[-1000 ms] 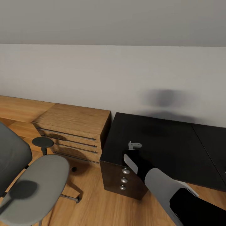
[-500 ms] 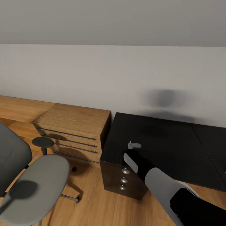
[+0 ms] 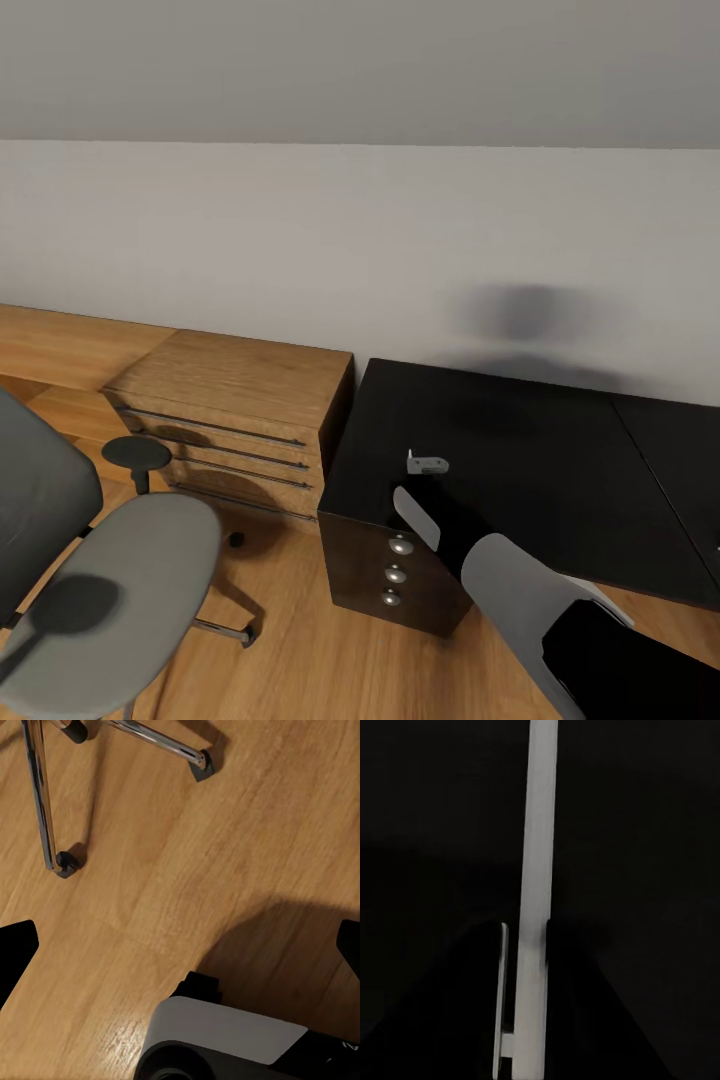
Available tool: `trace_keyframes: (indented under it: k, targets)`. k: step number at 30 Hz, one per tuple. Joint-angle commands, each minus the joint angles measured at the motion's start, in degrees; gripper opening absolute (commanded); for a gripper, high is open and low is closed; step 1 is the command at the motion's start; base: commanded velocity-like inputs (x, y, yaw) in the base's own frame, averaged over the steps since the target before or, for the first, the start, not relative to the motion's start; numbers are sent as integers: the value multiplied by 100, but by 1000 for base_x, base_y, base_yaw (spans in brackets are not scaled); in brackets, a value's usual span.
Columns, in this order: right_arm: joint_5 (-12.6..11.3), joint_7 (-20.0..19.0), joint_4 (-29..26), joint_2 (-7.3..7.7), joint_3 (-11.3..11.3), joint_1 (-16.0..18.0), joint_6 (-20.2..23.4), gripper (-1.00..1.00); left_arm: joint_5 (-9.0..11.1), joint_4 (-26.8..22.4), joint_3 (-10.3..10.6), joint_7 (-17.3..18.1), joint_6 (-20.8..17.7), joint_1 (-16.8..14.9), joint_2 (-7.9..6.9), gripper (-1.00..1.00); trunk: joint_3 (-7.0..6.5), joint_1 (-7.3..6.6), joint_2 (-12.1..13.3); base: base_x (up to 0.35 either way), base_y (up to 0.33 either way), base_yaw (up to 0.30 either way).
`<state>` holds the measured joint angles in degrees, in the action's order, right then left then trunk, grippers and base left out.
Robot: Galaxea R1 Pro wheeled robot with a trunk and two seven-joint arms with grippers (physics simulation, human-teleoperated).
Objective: In the bedroom, organize the workspace by keeping the computer under the desk, ensuring the monitor is on the desk, placing the keyboard on the desk next to the monitor, placing the mouse on the desk next to the keyboard, moving the folder from the swivel chair onto the desk next to the mouse, stacking the notebook on top of the folder with the pen on top of the notebook, and positioning the swivel chair next to the desk.
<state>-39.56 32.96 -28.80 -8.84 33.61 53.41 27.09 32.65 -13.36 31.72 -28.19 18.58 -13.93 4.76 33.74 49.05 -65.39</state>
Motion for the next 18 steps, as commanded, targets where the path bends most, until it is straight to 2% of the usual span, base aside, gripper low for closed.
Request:
trace_keyframes:
  k: [1, 18]
  targets:
    - [-131, 43, 226, 5, 32, 3, 42, -100, 48, 0, 48, -28, 23, -4, -1, 100, 6, 1, -3, 0, 0, 0]
    - [-131, 43, 226, 5, 32, 3, 42, -100, 48, 8, 45, -13, 23, -4, -2, 100, 6, 1, -3, 0, 0, 0]
